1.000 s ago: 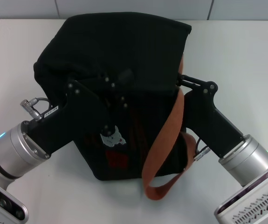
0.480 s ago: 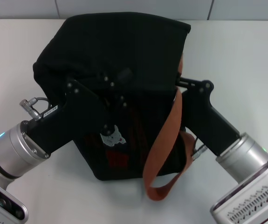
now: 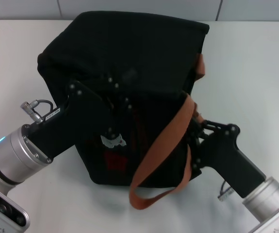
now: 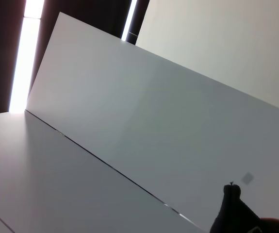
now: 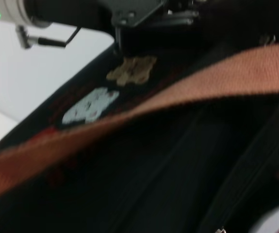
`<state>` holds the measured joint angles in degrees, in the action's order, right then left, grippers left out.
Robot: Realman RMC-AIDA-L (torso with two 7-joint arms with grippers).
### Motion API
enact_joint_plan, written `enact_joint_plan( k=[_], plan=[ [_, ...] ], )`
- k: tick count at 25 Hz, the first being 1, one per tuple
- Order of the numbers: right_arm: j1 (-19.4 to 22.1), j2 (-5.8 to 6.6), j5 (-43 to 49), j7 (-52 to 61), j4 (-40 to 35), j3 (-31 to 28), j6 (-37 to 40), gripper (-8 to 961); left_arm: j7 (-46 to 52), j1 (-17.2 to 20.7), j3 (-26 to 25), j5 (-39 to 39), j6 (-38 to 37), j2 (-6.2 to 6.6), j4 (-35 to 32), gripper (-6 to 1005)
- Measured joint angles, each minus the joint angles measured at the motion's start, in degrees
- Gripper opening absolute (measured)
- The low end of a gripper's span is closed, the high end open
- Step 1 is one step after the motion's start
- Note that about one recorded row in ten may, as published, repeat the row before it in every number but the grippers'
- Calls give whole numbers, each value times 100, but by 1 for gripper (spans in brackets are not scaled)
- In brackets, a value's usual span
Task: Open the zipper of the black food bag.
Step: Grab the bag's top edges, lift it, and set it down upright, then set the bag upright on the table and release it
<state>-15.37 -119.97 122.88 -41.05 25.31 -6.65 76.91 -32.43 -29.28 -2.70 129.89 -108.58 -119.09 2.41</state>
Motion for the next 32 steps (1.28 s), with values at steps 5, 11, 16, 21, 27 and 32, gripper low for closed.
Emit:
enact_joint_plan(
  k=[5,11,16,21,27,32],
  plan=[
    [151,0,-17,0,-113,168,-113,-1,9,-3,-54,-6,22,7,68,86],
    [194,0,-38,0,-155,192,-268,-1,19,-7,-95,-17,93,4,82,86],
    [249,0,-37,0,-214,196,-266,-1,38,-9,-161,-23,131,17,142,86],
    [428,0,-45,62,-254,157,320,-2,431,95,-792,-36,258,9,465,87],
    [612,6,-64,990,-425,-21,1450,32,1215,712,-1492,-38,717,-4,1055,87],
    [533,40,-68,2429,-766,-202,2052,297,1971,1198,-1514,-36,883,-6,1020,86]
  ],
)
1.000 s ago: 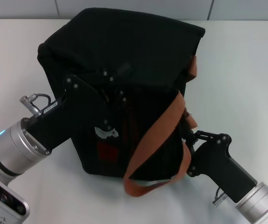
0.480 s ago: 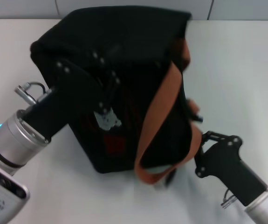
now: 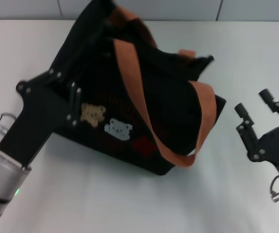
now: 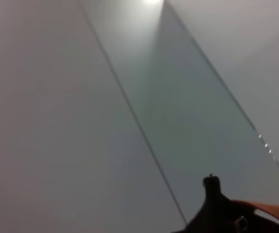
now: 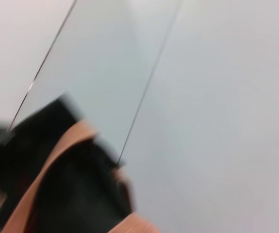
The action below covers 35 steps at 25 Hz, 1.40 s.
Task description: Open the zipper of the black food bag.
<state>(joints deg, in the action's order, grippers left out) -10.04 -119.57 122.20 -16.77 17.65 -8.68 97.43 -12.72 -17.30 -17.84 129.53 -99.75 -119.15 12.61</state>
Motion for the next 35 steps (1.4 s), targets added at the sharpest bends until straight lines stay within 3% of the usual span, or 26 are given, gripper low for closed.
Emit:
enact_joint_plan(
  k=[5,9,15,20,23,27,32,35],
  plan=[
    [-91,8,-2,1278,-464,-46,375,484,382,340,35,23,501,-1,2,86],
    [-111,14,-3,2051,-815,-208,621,641,581,206,418,138,1204,-1,202,86],
    [-167,25,-4,3171,-1347,-404,971,644,875,-153,568,150,1739,-4,578,102],
    [-272,30,66,4148,-2053,-333,1238,646,1748,-225,374,147,1520,40,504,118],
    [-301,35,145,4508,-2416,-172,1440,732,1826,-220,381,153,1376,45,412,127],
    [-343,39,189,4897,-2983,236,1790,806,2475,-244,691,157,345,58,-452,140],
    [-418,45,204,5260,-3667,1079,2144,838,3345,-272,1211,157,-480,73,-1585,324],
    [-456,47,206,5501,-3981,1578,2299,838,3767,-269,1718,157,-990,84,-2212,566]
  ],
)
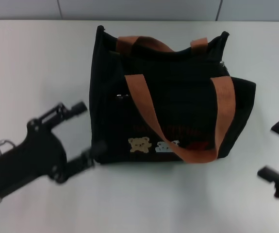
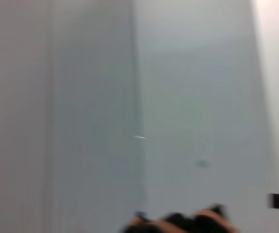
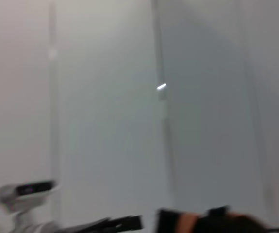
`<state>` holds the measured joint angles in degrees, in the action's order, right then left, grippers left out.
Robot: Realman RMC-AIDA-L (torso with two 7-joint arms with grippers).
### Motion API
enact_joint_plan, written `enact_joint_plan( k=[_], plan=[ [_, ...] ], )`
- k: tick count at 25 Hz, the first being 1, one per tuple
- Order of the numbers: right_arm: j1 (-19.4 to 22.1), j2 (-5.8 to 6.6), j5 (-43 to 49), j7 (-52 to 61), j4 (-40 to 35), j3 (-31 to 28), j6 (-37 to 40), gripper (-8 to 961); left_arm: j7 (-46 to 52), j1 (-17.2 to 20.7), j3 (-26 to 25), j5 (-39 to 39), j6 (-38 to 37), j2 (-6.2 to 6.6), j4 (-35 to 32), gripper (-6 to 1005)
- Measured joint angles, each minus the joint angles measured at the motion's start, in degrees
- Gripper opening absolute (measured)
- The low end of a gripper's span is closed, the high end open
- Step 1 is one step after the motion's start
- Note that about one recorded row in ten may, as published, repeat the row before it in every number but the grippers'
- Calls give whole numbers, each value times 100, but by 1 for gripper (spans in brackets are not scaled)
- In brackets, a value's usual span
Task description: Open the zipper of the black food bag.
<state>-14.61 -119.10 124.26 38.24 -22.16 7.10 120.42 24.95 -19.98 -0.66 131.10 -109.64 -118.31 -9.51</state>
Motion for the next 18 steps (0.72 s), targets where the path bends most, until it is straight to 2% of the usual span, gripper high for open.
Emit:
enact_joint_plan(
  k=[2,3,4,6,9,18],
  plan=[
    [-71,1,2,314,-253,605,42,838,433,-5,761,-2,-382,16,-517,644],
    [-71,1,2,314,-253,605,42,838,433,-5,761,-2,-382,16,-517,682],
    [-134,1,3,478,-333,955,-21,838,618,-30,955,-3,-410,16,-614,721],
    [-166,1,3,525,-339,1059,-60,838,853,-92,1195,-3,-374,-1,-710,799],
    [-235,-1,3,578,-341,1224,-202,838,876,-182,1423,5,-329,-32,-687,810],
    [-263,3,3,589,-326,1193,-233,838,881,-216,1426,-38,-331,-39,-688,818]
  ],
)
